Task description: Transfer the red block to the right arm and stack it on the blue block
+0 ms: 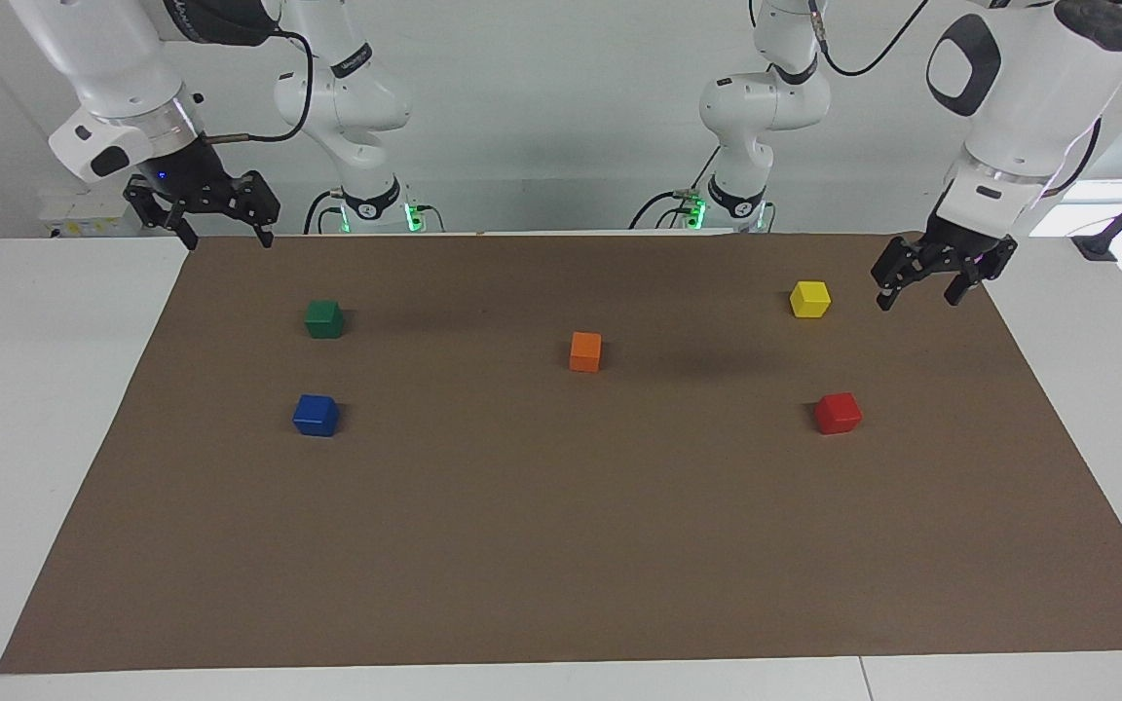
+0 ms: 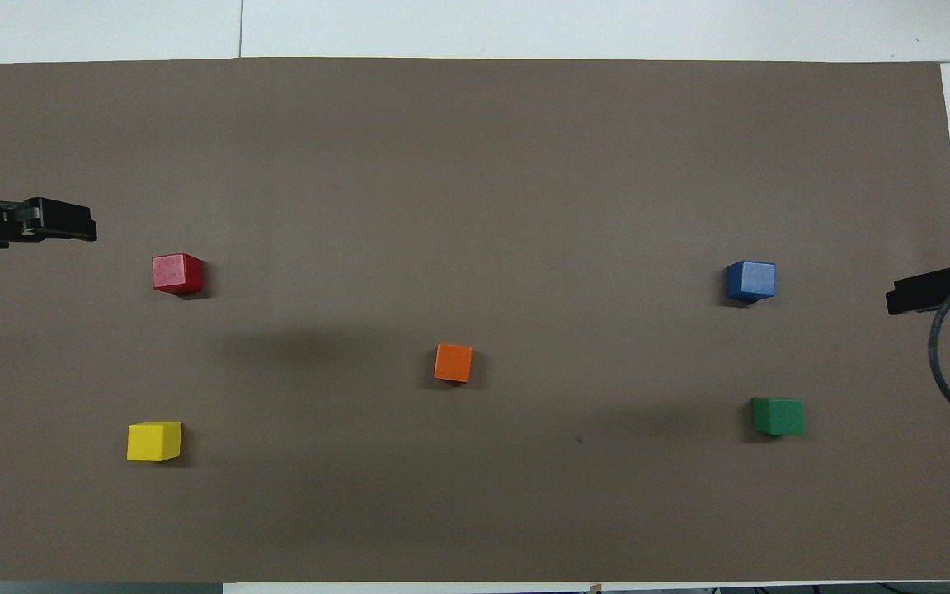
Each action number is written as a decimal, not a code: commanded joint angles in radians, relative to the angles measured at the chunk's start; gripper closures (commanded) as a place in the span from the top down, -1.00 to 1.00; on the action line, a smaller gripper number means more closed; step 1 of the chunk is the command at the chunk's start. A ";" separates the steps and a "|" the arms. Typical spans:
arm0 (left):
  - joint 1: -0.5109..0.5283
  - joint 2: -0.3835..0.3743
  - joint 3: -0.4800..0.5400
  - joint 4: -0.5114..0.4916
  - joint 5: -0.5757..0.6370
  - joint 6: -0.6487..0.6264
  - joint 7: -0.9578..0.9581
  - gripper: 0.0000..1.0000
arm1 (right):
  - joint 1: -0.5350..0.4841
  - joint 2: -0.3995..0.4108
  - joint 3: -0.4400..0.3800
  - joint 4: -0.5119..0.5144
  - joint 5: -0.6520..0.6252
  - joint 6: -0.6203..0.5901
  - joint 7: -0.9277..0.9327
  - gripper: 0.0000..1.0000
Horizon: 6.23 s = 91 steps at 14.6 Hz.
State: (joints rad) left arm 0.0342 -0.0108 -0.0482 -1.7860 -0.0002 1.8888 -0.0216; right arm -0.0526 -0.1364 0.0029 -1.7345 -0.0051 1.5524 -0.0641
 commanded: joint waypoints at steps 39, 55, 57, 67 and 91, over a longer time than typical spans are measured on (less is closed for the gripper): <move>-0.217 -0.081 -0.152 0.083 -0.549 -0.248 -1.536 -1.00 | 0.025 0.236 0.019 -0.427 1.285 0.292 -0.851 1.00; -0.260 -0.161 -0.199 -0.070 -0.716 0.087 -1.736 -1.00 | 0.219 0.537 0.037 -0.496 1.989 -0.458 -1.083 1.00; -0.263 -0.163 -0.199 -0.076 -0.716 0.099 -1.738 -1.00 | 0.281 0.570 0.051 -0.499 2.111 -0.526 -1.083 1.00; -0.336 -0.252 -0.199 -0.243 -0.716 0.191 -1.738 -1.00 | 0.300 0.578 0.124 -0.432 2.275 -0.572 -1.076 1.00; -0.196 -0.265 -0.188 -0.219 -0.696 0.156 -1.643 1.00 | 0.339 0.560 0.121 -0.421 2.301 -0.508 -1.143 -1.00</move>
State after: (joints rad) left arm -0.2682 -0.2553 -0.2392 -2.0367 -0.6914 2.1251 -1.7403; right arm 0.2901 0.4330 0.1206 -2.1566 2.2967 1.0350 -1.1893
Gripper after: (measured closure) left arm 0.004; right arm 0.449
